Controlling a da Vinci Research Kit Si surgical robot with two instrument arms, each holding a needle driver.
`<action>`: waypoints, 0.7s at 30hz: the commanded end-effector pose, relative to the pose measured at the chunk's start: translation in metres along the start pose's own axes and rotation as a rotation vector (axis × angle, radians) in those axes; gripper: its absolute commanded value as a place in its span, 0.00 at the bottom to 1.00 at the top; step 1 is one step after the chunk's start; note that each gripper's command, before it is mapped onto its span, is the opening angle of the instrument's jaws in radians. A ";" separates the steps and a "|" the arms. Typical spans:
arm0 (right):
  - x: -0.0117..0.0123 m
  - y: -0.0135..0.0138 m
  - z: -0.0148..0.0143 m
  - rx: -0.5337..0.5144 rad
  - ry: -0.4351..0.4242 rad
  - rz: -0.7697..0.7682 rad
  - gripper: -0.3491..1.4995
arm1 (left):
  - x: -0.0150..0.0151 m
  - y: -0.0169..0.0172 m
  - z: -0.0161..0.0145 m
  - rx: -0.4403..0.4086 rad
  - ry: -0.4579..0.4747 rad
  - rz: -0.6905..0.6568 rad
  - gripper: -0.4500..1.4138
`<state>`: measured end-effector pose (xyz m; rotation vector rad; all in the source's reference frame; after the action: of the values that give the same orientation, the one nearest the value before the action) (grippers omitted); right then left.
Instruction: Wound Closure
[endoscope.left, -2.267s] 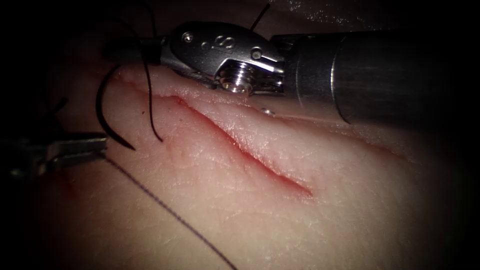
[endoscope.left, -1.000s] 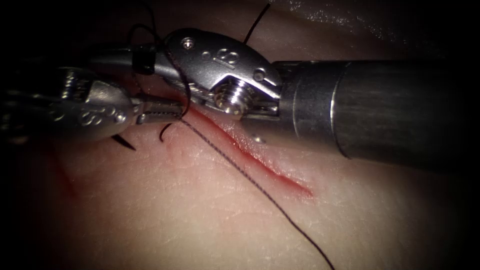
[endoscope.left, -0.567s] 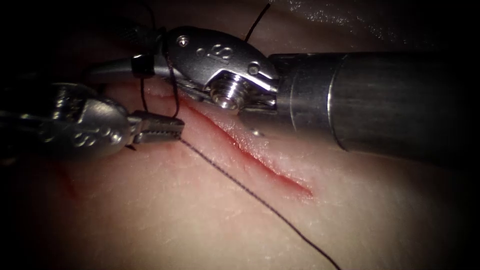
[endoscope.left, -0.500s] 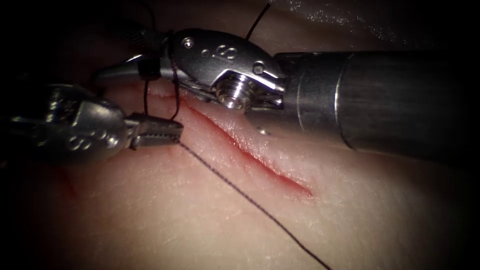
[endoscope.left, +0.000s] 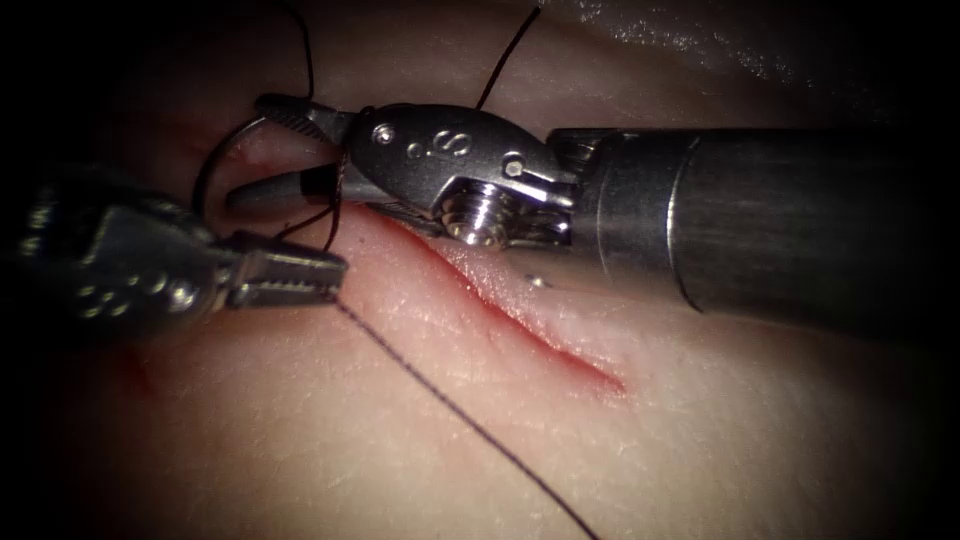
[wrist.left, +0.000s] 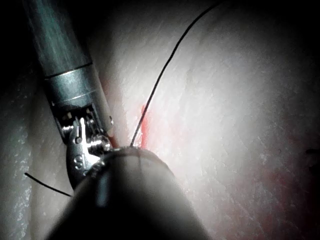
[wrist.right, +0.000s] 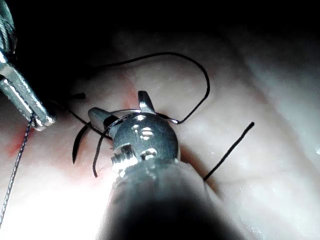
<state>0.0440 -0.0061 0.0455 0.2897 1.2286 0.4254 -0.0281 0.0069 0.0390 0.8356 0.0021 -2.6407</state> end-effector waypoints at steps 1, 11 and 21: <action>-0.0006 -0.0001 0.0007 0.031 -0.008 -0.009 0.62 | -0.0004 -0.0008 -0.0004 0.014 0.007 -0.002 0.00; -0.0013 -0.0009 0.0012 0.136 -0.017 -0.032 0.61 | -0.0031 -0.0033 -0.0030 0.004 0.090 0.027 0.00; -0.0015 -0.0021 0.0007 0.313 0.036 -0.068 0.52 | -0.0087 -0.0029 -0.0006 0.102 0.245 0.132 0.00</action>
<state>0.0439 -0.0088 0.0457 0.5098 1.3347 0.1769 -0.0214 0.0128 0.0426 1.1622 -0.1392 -2.4071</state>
